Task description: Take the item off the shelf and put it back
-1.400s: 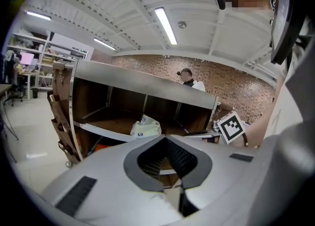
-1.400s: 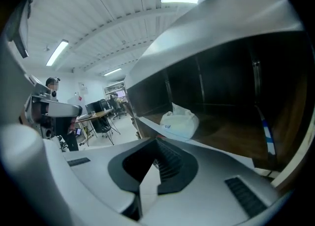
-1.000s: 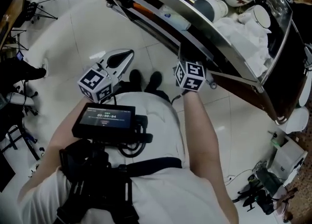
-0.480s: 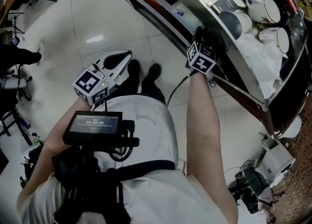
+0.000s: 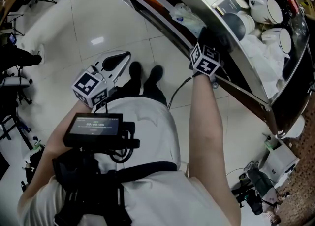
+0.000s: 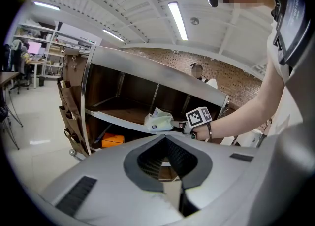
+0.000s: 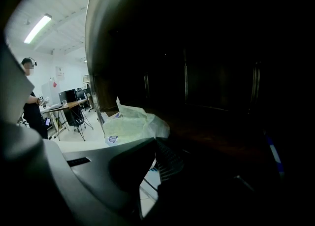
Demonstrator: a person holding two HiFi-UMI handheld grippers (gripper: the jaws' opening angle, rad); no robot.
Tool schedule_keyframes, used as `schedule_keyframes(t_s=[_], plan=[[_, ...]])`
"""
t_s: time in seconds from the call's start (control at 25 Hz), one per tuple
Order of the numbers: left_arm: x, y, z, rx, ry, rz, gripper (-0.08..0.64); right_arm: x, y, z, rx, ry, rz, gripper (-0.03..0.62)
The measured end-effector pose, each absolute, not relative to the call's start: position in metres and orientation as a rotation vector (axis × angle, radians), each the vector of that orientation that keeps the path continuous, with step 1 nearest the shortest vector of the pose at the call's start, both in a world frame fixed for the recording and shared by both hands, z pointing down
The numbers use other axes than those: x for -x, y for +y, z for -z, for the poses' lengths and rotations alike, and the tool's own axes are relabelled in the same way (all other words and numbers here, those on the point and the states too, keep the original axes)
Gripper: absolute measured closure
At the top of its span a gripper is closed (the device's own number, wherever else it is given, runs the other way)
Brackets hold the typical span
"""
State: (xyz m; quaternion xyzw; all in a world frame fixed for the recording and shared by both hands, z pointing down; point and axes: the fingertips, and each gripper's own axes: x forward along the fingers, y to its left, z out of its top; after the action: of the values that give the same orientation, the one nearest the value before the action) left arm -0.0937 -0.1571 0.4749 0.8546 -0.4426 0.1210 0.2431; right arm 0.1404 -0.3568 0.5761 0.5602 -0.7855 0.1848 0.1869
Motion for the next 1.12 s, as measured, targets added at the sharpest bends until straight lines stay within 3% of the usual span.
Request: schedule_keyframes(t_s=[0.64,1.12], plan=[[0.086,-0.158,-0.45,-2.418,-1.179,-0.294,0.552,-0.127,-0.298,-0.524,-1.614,-2.376,-0.719,0.581],[0.089,-0.16,-0.416,-2.504,-1.122,-0.238,0.552,-0.097,-0.249,-0.474,-1.505,-2.461,-0.66,0.583]])
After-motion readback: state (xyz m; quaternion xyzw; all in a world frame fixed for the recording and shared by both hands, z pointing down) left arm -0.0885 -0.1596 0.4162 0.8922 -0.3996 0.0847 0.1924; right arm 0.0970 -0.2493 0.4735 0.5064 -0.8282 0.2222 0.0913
